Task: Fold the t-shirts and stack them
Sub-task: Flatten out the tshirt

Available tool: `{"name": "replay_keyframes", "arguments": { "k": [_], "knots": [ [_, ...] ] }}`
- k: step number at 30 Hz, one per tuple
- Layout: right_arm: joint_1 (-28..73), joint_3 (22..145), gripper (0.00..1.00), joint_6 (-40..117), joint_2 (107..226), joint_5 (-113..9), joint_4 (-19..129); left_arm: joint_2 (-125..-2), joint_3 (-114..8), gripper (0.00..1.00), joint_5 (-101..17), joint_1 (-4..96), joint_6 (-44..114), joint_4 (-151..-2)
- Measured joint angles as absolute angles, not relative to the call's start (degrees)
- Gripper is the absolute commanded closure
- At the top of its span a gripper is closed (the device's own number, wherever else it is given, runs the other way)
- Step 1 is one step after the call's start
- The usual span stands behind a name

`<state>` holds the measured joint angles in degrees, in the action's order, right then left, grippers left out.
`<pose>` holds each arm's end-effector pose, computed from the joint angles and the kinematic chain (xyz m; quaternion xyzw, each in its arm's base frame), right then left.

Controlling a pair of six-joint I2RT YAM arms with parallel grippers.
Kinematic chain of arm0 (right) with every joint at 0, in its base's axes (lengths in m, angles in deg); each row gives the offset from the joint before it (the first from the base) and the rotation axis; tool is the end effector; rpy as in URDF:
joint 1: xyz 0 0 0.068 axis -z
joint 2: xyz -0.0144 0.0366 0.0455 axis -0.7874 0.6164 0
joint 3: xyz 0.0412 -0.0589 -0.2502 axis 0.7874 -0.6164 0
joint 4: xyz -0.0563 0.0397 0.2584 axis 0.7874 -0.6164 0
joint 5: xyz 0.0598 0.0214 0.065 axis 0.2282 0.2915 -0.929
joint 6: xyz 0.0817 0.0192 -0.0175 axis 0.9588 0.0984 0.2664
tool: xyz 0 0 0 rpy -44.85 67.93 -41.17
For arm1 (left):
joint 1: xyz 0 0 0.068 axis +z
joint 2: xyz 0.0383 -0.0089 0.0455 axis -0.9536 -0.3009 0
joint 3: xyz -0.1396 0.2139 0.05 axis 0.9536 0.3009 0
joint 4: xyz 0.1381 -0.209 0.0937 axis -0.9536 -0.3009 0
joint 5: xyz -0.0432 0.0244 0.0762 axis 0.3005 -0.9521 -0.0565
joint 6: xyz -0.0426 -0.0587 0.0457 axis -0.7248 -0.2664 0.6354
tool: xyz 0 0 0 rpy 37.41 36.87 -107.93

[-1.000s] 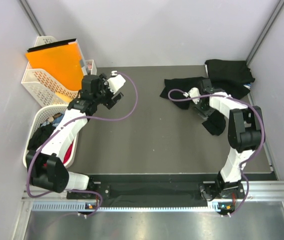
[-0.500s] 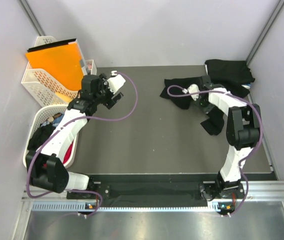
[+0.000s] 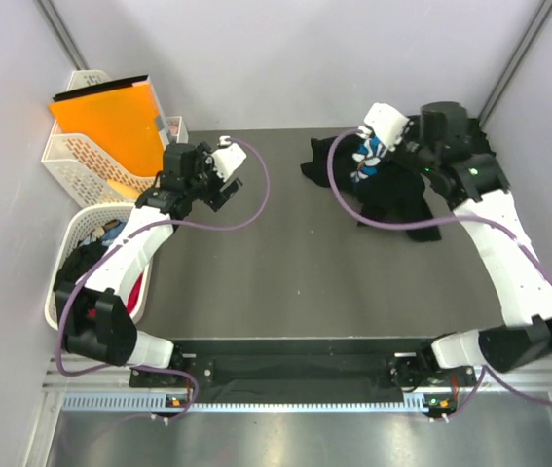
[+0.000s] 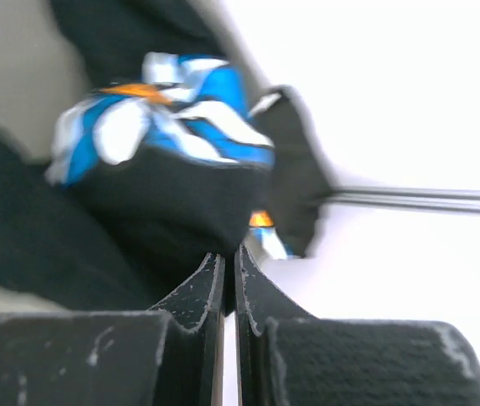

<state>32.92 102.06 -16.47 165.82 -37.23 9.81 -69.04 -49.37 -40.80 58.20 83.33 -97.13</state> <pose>0.3199 0.1009 0.3991 -0.4582 0.7449 -0.1701 0.4542 0.3512 -0.1025 0.2939 0.4084 0.7615 0.0244 0.5027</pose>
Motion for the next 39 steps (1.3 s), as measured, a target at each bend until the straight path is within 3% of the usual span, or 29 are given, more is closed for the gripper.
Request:
{"name": "replay_keyframes", "arguments": {
  "k": [6,12,18,22,29,31,34,39],
  "knots": [
    [32.9,97.9,1.00,-23.6,154.0,-32.6,20.5,-69.3,-49.9,0.17,-40.3,58.2,83.0,-97.2],
    [35.2,84.7,1.00,-36.0,147.2,-25.4,43.2,-70.0,-51.6,0.17,-39.2,58.2,82.8,-97.2],
    [37.6,81.4,1.00,-38.4,153.6,-21.2,52.1,-70.9,-52.6,0.18,-38.6,57.8,82.7,-97.1],
    [37.8,80.8,0.88,-37.8,159.2,-20.5,55.8,-70.9,-52.6,0.18,-38.1,57.8,82.5,-97.1],
    [37.7,81.2,0.88,-34.7,170.9,-18.8,58.1,-70.8,-51.9,0.18,-38.1,57.8,82.5,-97.0],
    [37.7,81.4,0.81,-33.7,173.3,-18.2,58.0,-70.6,-51.2,0.18,-38.4,57.8,82.5,-97.0],
    [37.3,82.3,0.40,-32.9,175.8,-16.8,58.3,-70.4,-50.2,0.18,-38.6,57.8,82.5,-97.0],
    [36.5,83.5,0.22,-32.2,177.1,-13.9,59.6,-69.6,-49.2,0.19,-39.0,57.8,82.5,-97.0]
  ]
}}
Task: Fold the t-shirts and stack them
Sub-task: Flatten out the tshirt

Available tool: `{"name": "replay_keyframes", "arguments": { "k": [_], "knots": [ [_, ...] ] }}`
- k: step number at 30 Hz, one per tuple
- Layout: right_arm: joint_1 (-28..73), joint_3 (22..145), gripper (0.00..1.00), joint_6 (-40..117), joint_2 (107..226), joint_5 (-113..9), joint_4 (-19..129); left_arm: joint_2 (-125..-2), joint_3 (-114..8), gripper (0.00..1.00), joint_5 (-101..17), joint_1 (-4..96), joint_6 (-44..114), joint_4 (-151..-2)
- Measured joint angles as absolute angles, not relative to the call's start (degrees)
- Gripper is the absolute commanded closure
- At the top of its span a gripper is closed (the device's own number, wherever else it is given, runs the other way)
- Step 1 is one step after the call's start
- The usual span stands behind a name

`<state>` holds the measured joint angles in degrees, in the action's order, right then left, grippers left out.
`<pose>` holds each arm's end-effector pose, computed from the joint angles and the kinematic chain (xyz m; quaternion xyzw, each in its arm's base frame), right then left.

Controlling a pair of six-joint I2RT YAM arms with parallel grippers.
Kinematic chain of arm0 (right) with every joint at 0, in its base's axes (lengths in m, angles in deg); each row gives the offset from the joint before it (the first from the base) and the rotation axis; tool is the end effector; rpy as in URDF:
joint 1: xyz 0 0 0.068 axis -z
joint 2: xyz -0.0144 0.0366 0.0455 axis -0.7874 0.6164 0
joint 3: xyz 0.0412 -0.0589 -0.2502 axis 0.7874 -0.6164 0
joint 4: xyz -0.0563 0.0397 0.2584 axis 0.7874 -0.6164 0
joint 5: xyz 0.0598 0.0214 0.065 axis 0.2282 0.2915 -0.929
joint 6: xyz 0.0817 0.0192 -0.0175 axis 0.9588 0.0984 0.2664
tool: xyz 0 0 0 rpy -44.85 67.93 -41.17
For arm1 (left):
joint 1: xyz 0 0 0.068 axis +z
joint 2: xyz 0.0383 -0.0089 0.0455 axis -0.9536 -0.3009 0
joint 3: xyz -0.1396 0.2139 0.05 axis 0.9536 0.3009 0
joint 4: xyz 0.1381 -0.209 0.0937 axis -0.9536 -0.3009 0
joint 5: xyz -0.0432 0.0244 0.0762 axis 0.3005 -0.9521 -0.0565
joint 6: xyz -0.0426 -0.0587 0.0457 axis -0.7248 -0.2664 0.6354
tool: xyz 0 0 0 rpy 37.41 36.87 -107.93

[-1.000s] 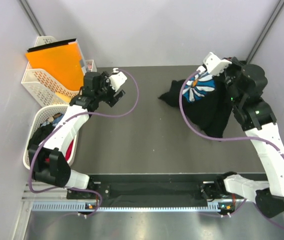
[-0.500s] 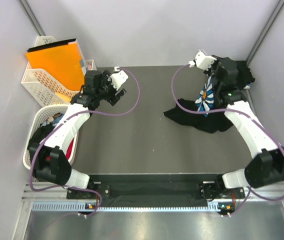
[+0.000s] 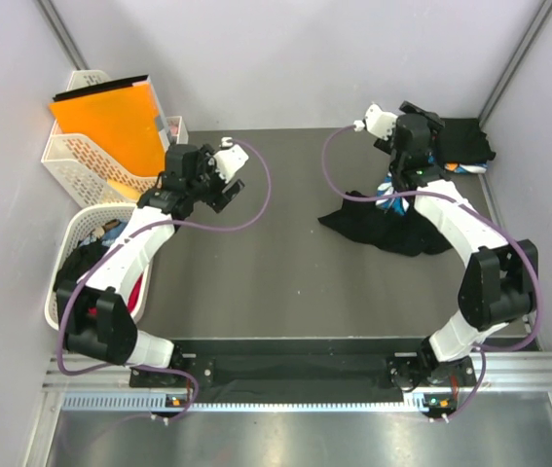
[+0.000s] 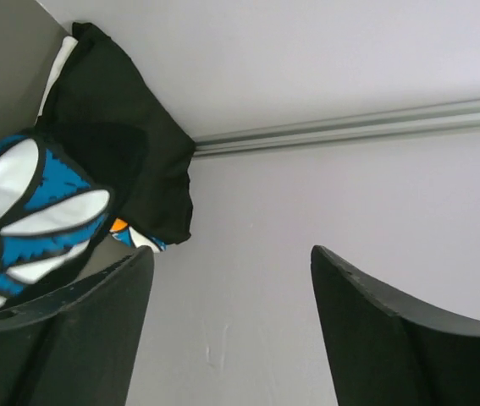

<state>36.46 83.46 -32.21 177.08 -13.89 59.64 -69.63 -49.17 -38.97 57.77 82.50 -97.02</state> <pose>0.4172 0.0763 0.3220 -0.3533 0.6834 -0.4317 0.4709 0.3511 -0.1078 0.2895 0.4132 0.7613 0.0040 0.4998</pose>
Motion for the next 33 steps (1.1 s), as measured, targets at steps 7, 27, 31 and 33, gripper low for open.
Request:
{"name": "replay_keyframes", "arguments": {
  "k": [7,27,31,33],
  "knots": [
    [36.3,86.4,0.27,-26.6,177.1,-16.0,49.6,-69.1,-48.0,0.19,-39.4,57.8,82.5,-97.0],
    [27.0,78.2,0.34,-16.2,176.5,-43.9,15.0,-71.7,-49.3,0.20,-39.6,57.8,82.3,-96.6],
    [27.2,78.6,0.34,-15.2,179.8,-44.4,16.5,-71.7,-49.4,0.20,-39.6,57.8,82.3,-96.7],
    [27.4,78.9,0.34,-14.6,181.3,-44.8,16.8,-71.7,-49.4,0.20,-39.9,57.8,82.3,-96.7]
  ]
}}
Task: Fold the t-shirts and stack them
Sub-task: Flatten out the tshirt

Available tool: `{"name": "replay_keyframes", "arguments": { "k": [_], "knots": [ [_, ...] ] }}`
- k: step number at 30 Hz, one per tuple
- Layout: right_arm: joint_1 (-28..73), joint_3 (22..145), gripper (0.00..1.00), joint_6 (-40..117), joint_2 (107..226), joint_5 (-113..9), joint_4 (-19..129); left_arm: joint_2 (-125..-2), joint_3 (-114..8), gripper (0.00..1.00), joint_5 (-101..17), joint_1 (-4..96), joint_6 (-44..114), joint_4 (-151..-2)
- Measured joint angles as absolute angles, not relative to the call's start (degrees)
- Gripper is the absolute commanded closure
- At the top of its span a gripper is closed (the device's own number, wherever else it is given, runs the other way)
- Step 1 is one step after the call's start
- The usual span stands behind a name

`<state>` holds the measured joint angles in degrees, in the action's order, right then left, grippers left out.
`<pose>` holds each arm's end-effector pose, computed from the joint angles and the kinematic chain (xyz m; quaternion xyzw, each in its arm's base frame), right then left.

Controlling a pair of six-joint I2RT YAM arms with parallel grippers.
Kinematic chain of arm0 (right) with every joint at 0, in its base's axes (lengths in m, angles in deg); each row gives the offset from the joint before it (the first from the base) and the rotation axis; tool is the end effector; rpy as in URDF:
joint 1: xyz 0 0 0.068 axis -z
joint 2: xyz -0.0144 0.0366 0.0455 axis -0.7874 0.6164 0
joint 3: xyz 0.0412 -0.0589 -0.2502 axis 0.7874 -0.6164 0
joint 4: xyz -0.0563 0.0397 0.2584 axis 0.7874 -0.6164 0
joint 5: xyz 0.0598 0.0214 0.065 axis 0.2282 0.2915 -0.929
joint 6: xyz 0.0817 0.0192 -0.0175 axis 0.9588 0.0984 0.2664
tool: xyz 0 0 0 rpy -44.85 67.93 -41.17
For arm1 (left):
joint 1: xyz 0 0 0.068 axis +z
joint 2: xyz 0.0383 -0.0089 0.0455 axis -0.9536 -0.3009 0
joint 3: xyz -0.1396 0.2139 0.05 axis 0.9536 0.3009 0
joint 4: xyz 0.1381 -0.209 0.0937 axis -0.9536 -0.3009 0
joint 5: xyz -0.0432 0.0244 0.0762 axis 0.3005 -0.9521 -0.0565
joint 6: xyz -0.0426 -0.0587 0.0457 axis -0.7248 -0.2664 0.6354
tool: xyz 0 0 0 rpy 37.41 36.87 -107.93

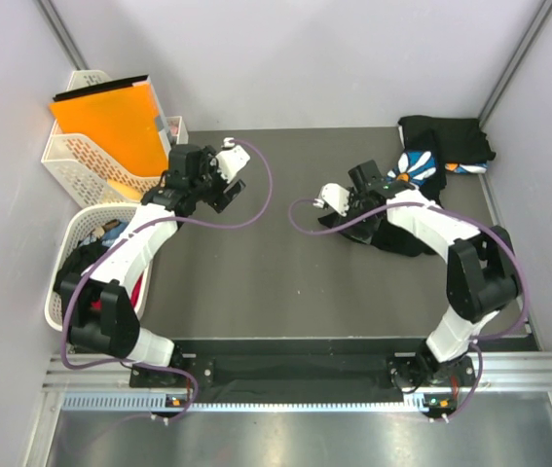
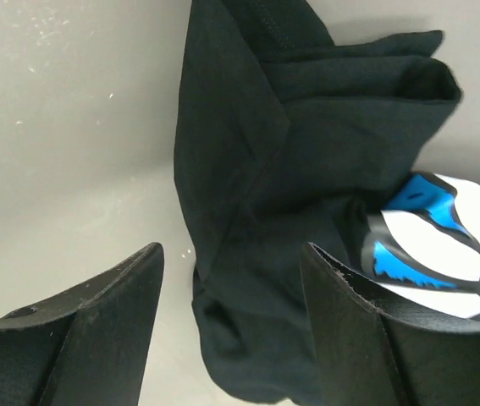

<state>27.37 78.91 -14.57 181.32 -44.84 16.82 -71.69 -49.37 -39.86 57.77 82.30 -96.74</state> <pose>0.3320 0.1531 0.1768 -0.5641 0.7941 -0.0348 0.2235 0.3582 -0.1084 0.2787 0.4105 0.7707 0.0070 0.4872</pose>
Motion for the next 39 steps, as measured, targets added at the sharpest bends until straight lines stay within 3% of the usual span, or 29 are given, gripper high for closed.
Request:
{"name": "replay_keyframes", "arguments": {
  "k": [5,6,7,12,15,25,30,39],
  "knots": [
    [27.4,79.2,0.47,-13.2,184.0,-44.6,19.2,-71.7,-49.4,0.20,-40.3,57.8,82.3,-97.0],
    [27.4,79.3,0.53,-12.8,184.7,-44.4,20.0,-71.7,-49.4,0.20,-40.3,57.8,82.3,-97.0],
    [27.4,79.3,0.65,-12.5,185.4,-44.1,20.6,-71.7,-49.4,0.20,-40.4,57.8,82.3,-97.0],
    [27.6,80.3,0.79,-11.5,188.3,-42.5,21.5,-71.7,-49.4,0.20,-40.5,57.8,82.3,-97.0],
    [27.8,80.7,1.00,-11.6,188.4,-41.8,21.5,-71.7,-49.4,0.21,-40.5,57.8,82.3,-97.0],
    [27.8,88.4,1.00,-14.2,185.4,-40.5,15.0,-71.7,-49.4,0.21,-40.2,57.8,82.9,-97.0],
    [27.8,92.7,1.00,-18.3,176.3,-35.3,14.4,-73.2,-50.1,0.21,-39.7,57.8,83.3,-96.8],
    [28.9,93.9,1.00,-28.6,157.8,-23.2,28.3,-76.9,-51.8,0.23,-37.0,57.6,83.3,-96.5]
  ]
}}
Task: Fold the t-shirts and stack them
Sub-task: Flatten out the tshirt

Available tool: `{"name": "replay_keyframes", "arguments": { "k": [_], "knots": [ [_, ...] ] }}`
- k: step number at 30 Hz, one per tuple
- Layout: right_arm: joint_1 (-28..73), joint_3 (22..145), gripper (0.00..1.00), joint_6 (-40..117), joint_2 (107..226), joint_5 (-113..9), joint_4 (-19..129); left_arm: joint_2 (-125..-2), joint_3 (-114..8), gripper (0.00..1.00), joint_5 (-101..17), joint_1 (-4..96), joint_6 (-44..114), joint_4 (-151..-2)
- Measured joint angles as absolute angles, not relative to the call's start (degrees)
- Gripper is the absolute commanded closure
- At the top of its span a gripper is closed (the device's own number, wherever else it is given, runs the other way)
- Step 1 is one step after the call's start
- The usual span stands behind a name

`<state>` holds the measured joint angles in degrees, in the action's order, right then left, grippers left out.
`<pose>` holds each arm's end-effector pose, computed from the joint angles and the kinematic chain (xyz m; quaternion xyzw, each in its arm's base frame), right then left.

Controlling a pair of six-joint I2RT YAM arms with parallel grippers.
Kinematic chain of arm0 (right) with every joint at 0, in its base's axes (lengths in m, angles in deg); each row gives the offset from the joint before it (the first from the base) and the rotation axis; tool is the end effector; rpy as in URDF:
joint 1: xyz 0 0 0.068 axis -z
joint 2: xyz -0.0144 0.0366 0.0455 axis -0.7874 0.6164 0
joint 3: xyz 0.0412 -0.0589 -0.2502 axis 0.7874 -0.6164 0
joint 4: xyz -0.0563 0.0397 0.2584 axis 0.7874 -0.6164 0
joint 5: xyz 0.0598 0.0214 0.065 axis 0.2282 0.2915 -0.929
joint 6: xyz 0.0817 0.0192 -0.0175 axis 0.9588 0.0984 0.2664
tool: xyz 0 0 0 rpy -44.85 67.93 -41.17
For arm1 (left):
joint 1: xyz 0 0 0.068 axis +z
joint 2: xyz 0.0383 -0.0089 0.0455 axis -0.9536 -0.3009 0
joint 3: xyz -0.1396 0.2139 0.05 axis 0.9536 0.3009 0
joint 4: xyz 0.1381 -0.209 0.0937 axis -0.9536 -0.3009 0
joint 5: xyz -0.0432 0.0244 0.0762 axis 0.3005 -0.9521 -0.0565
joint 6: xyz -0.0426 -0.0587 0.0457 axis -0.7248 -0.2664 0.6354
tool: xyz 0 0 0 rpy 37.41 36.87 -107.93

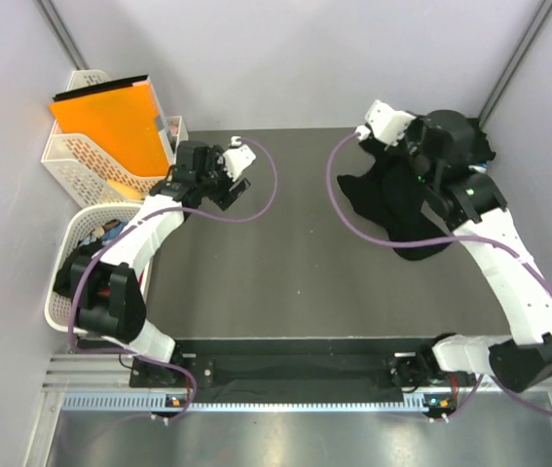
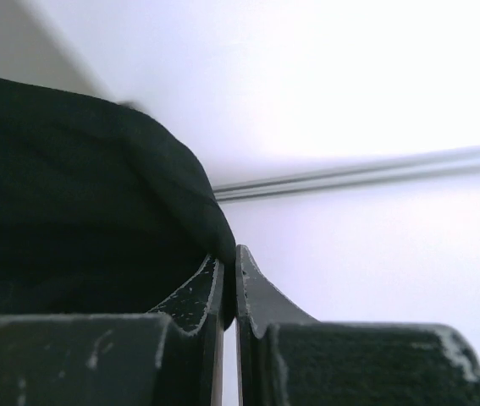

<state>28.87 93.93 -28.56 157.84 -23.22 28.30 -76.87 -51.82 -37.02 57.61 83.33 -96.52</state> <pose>0.3011 0.0992 0.4352 -0.4304 0.6534 -0.3265 0.5303 0.3742 -0.1176 0.2631 0.4306 0.7695 -0.0155 0.4714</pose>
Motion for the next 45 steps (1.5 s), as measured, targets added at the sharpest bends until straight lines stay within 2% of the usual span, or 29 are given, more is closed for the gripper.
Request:
{"name": "replay_keyframes", "arguments": {
  "k": [6,14,20,27,31,37,45],
  "knots": [
    [29.0,86.8,1.00,-35.9,152.4,-19.4,46.1,-79.1,-54.2,0.23,-34.4,57.0,82.7,-95.7],
    [29.2,93.3,1.00,-36.4,164.2,-17.4,56.9,-79.1,-54.2,0.25,-30.6,56.4,81.5,-94.8],
    [26.3,104.9,1.00,-36.1,174.3,-17.8,57.3,-79.0,-52.2,0.25,-28.2,56.4,79.7,-91.3],
    [19.3,111.1,1.00,-36.5,177.6,-18.1,57.2,-79.1,-47.8,0.26,-24.6,56.3,74.5,-83.9],
    [15.0,111.1,1.00,-36.7,177.5,-18.1,57.1,-81.5,-48.2,0.27,-22.6,56.2,70.6,-78.7],
    [11.8,109.3,1.00,-38.0,175.3,-18.1,54.6,-91.2,-56.0,0.28,-22.0,56.0,67.1,-78.0],
    [11.6,101.4,1.00,-38.0,164.2,-17.8,47.5,-92.5,-57.5,0.26,-21.0,56.6,65.5,-77.1]
  ]
}}
